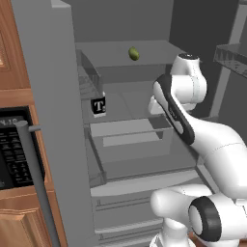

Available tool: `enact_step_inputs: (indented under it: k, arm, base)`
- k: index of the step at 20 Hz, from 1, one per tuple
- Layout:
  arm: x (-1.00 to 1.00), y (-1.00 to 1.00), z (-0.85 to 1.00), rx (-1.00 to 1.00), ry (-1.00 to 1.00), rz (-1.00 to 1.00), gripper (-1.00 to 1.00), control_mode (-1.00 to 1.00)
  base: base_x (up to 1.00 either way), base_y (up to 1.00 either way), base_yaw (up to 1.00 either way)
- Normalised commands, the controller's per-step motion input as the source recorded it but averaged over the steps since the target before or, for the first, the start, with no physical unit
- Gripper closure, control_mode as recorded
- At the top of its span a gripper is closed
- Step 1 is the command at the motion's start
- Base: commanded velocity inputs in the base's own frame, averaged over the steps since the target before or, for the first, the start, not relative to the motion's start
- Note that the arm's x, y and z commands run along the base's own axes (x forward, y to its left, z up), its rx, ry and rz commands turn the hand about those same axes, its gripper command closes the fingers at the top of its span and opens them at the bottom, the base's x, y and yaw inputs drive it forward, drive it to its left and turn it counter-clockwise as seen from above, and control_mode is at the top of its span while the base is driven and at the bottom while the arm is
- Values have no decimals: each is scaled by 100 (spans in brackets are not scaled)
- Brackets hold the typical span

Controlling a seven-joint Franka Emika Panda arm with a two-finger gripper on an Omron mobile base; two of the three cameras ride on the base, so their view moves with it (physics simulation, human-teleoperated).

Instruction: Place the condiment bottle and condiment bottle from the counter to the top shelf of the fridge. If the existing items in the fridge are on the top shelf, move them to other shelves.

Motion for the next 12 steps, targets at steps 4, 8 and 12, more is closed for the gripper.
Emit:
enact_step_inputs:
  k: [4, 8, 12]
  arm:
    - [-9, 0, 0, 0, -2, 0, -100, -100]
    - [-1, 12, 16, 0, -19, -3, -100, -100]
    - [-12, 2, 56, 0, -25, 0, -100, -100]
  base:
    - [0, 0, 0]
    - [0, 0, 0]
    - [0, 0, 0]
